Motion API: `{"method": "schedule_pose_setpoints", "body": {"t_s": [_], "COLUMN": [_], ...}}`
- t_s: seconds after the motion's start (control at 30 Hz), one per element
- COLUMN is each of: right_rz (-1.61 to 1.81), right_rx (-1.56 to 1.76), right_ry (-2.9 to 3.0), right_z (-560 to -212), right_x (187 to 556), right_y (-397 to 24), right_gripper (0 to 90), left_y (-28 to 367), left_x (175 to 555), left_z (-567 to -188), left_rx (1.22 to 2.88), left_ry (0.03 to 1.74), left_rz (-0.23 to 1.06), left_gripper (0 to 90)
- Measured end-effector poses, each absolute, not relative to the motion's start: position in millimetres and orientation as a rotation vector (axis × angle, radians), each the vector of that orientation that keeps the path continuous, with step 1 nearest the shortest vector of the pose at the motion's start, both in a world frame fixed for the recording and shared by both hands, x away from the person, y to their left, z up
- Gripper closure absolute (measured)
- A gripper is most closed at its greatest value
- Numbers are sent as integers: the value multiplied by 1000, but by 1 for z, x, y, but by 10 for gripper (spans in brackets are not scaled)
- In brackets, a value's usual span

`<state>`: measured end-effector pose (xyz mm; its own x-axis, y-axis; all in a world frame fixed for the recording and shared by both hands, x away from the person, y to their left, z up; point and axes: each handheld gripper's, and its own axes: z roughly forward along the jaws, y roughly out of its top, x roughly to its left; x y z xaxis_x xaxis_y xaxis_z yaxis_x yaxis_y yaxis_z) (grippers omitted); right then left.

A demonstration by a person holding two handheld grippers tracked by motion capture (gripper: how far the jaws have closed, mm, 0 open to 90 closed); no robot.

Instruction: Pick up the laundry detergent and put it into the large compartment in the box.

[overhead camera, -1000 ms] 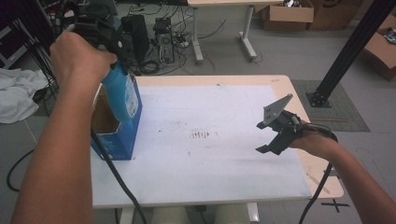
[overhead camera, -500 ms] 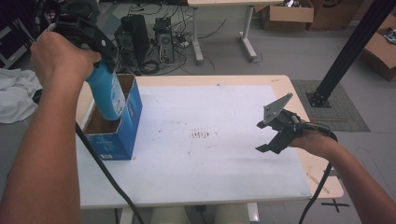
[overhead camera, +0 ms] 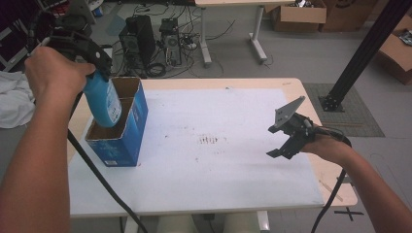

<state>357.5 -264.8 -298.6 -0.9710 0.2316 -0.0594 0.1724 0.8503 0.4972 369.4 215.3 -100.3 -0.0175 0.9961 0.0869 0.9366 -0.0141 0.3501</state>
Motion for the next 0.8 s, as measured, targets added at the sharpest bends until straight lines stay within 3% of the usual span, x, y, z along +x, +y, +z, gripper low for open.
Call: {"method": "schedule_pose_setpoints", "body": {"t_s": [0.8], "right_rz": [730], "right_rx": [370], "right_ry": [2913], "right_z": [-302], "right_x": [359], "right_y": [-268], "right_gripper": [166], "left_y": [229], "left_x": [390], "left_z": [-174], "left_rx": [2146], "left_ry": [2000], "left_rz": [470], "left_gripper": [382]}}
